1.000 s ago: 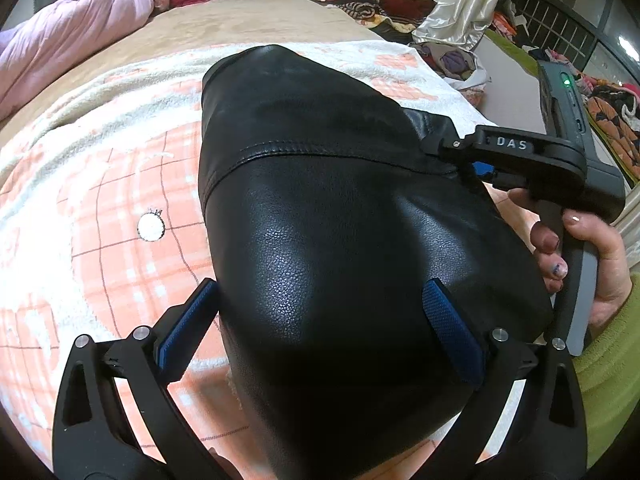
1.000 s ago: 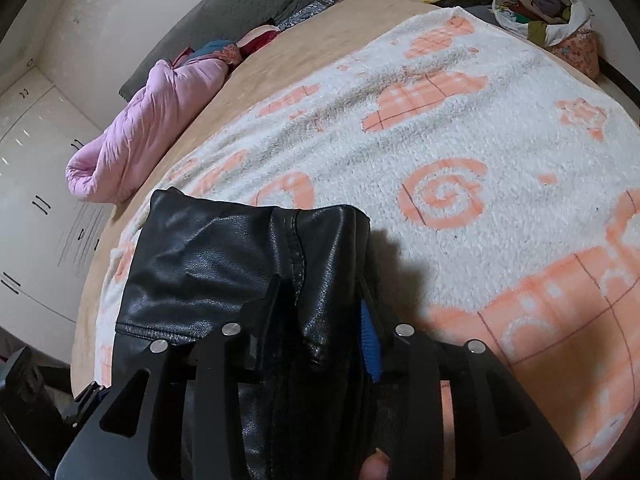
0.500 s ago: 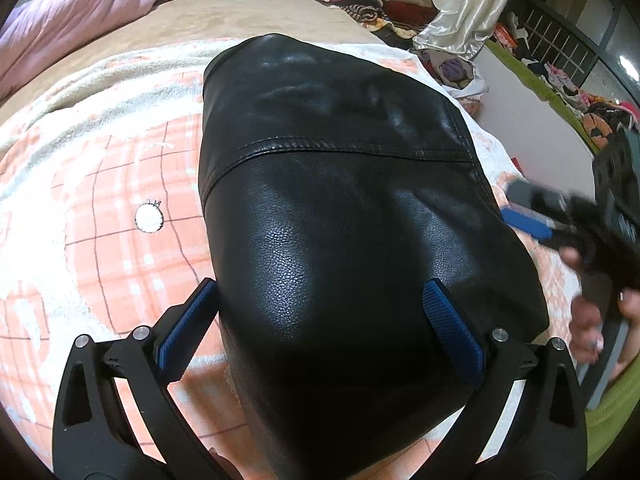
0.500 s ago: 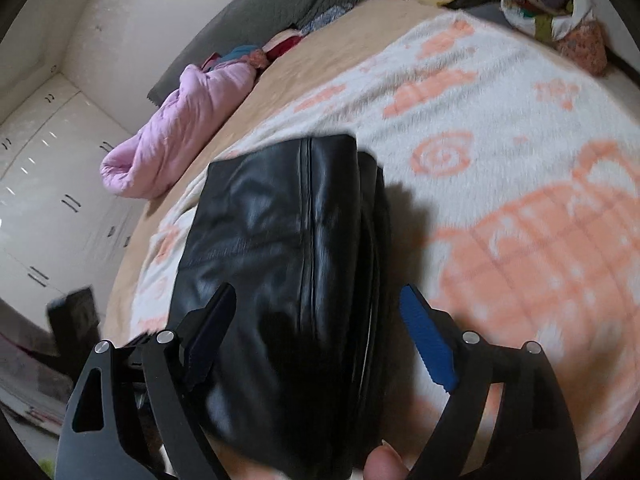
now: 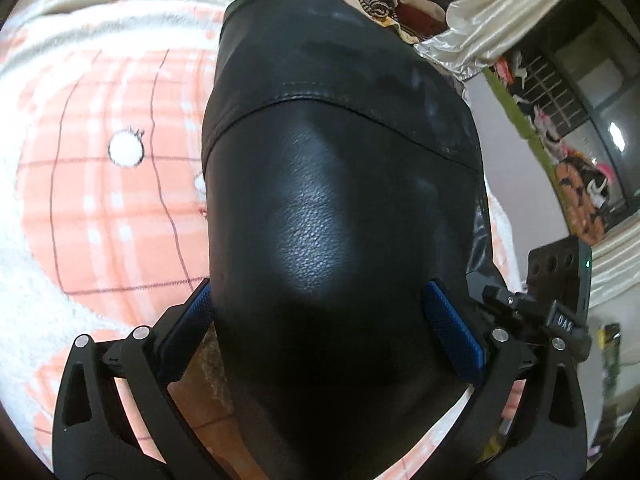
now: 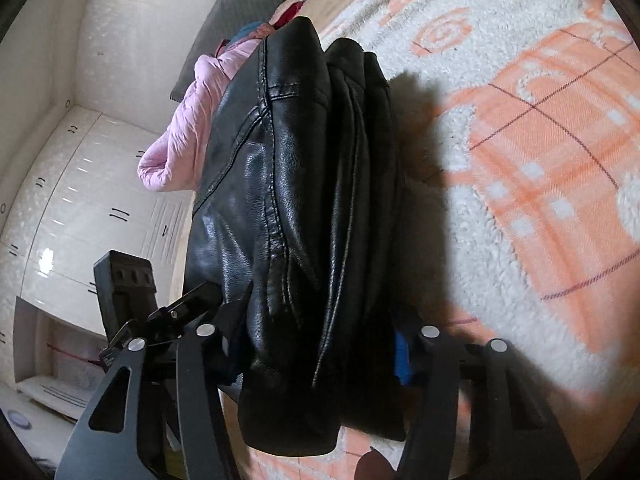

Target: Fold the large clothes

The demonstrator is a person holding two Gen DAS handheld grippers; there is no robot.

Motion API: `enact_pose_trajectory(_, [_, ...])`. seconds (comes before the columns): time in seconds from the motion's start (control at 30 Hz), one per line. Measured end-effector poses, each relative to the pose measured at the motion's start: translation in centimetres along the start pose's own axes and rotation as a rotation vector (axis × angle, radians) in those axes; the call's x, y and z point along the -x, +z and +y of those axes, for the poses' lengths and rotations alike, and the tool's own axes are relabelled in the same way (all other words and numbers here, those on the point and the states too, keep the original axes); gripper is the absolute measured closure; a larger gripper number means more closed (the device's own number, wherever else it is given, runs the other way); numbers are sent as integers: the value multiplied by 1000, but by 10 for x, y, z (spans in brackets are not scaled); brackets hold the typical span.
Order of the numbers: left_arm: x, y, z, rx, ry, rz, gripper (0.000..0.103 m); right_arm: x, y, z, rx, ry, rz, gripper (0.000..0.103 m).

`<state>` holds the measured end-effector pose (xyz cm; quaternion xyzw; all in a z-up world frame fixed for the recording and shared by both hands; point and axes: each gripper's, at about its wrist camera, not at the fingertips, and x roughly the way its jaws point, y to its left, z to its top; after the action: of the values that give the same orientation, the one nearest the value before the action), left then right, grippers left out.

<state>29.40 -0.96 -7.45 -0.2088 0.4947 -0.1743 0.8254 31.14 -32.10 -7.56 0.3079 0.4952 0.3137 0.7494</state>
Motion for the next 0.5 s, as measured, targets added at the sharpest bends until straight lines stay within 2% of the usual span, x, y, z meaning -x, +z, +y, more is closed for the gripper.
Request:
enact_pose_trajectory(0.07, [4, -4, -2, -19, 6, -1, 17, 1, -3, 3, 1, -9, -14, 52])
enact_pose_trajectory(0.2, [5, -7, -5, -44, 26, 7, 17, 0, -5, 3, -1, -33, -19, 52])
enact_pose_trajectory(0.33, [8, -7, -6, -43, 36, 9, 17, 0, -5, 16, 40, -98, -35, 52])
enact_pose_trajectory(0.5, [9, -3, -8, -30, 35, 6, 16, 7, -9, 26, 64, -133, -56, 32])
